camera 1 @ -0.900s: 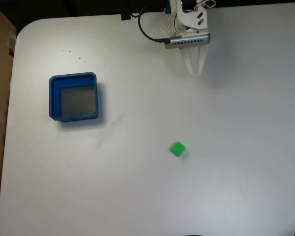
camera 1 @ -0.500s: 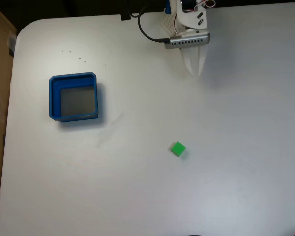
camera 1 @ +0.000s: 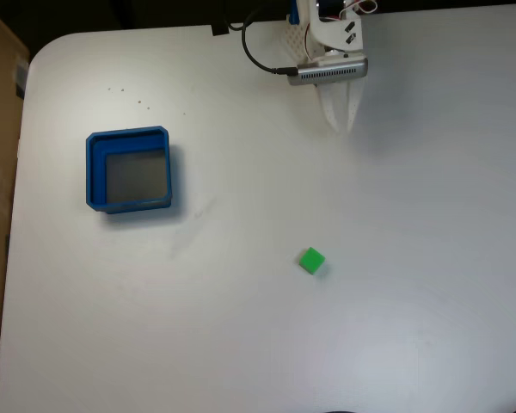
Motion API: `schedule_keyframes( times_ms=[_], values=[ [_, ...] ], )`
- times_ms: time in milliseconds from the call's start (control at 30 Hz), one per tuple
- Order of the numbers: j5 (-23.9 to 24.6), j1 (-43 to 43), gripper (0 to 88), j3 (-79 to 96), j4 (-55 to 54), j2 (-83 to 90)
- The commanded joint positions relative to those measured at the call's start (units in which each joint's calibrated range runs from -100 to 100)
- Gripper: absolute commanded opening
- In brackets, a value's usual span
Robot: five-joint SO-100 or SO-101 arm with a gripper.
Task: Pick up green cube and drop it in the blue box
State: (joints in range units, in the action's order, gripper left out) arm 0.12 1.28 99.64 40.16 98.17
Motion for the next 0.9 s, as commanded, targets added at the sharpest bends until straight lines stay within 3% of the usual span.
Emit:
schedule_keyframes(
  times_ms=[0,367,667,867],
  values=[
    [0.0,0.2,1.8,0.2,-0.6,0.8],
    [-0.3,-0.9,1.8,-0.3,-0.7,-0.9],
    [-0.3,-9.7,1.8,-1.5,-1.3,-1.0],
    [-0.3,-10.3,1.8,-2.4,-1.4,-5.0]
  ],
)
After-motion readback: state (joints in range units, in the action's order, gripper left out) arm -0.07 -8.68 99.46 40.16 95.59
